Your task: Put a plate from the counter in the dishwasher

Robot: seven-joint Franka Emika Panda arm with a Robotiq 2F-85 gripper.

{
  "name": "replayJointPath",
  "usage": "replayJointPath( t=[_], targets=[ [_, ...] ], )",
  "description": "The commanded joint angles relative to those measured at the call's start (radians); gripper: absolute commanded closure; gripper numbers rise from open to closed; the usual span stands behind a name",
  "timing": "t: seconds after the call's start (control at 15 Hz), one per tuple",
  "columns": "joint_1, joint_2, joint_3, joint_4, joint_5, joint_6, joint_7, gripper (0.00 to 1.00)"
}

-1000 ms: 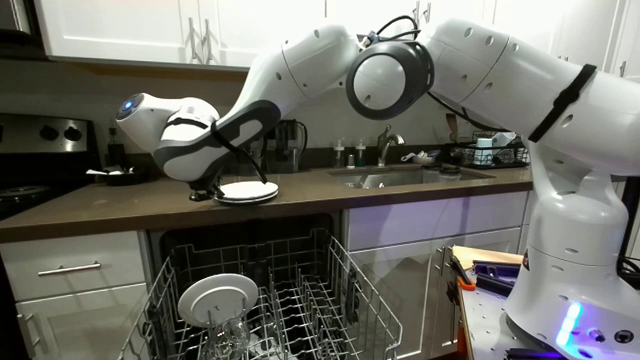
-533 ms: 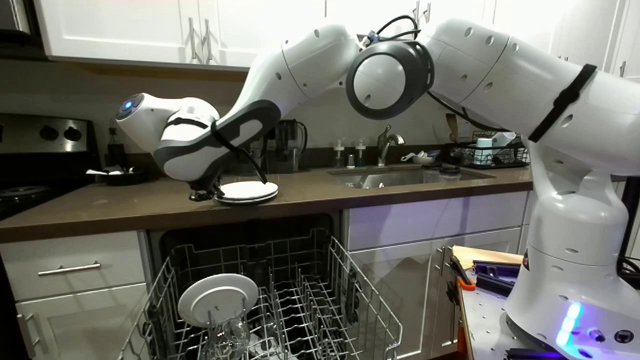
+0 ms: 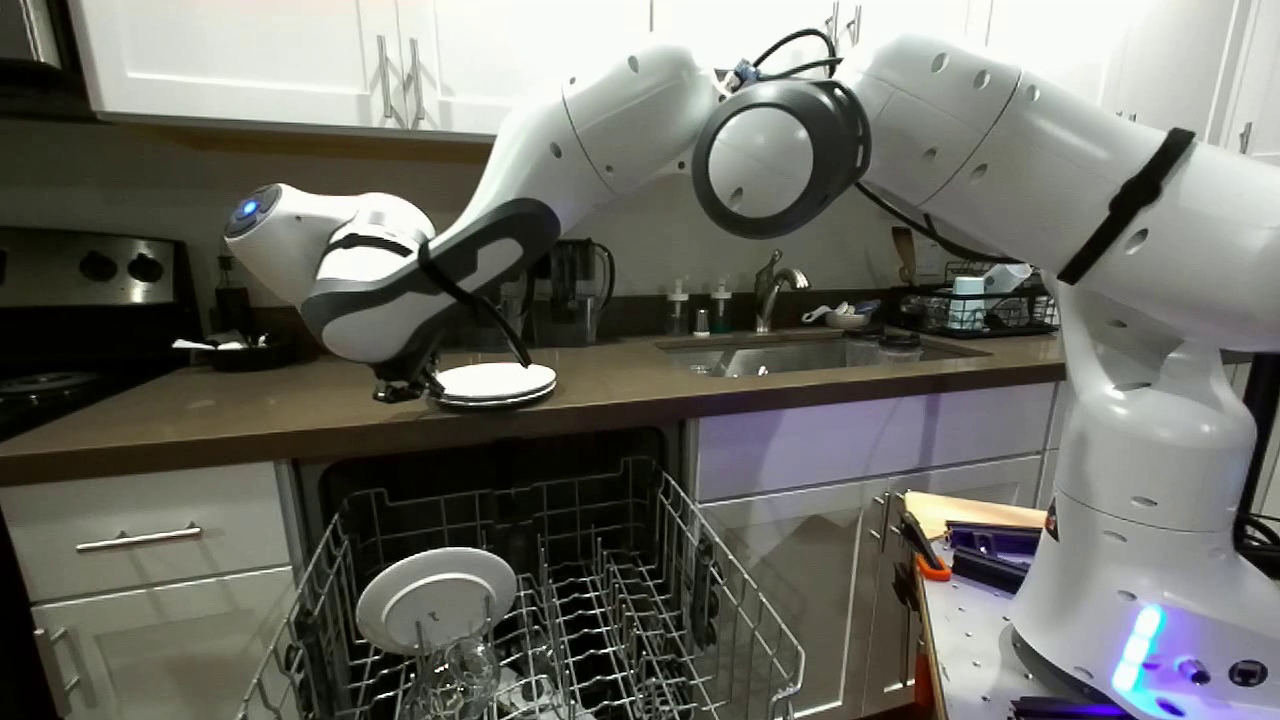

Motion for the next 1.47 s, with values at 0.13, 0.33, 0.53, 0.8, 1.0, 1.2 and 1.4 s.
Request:
replayJointPath(
  t=[0.13,0.33,0.53,0.8,1.0,1.2,1.4],
  targets=[
    [0.028,-0.017,-0.007,-0.017,-0.017,-0.018,-0.002,0.93],
    [0.029,-0.025,-0.009,-0.025,-0.014,-0.017,0.0,0.66],
    [0.028,-0.031,-0.012,-0.031,-0.014,-0.014,0.002,0.67],
    [0.029,-0.033,-0.02,-0.033,-0.014,-0.016,0.003,0.31],
    [0.03,-0.038,-0.026,-0.035,-0.014,-0.019,0.003,0.27],
    [0.032,-0.044,-0.037,-0.039,-0.018,-0.028,0.006,0.33],
    [0.034,-0.046,-0.049,-0.04,-0.019,-0.045,0.007,0.33]
  ],
)
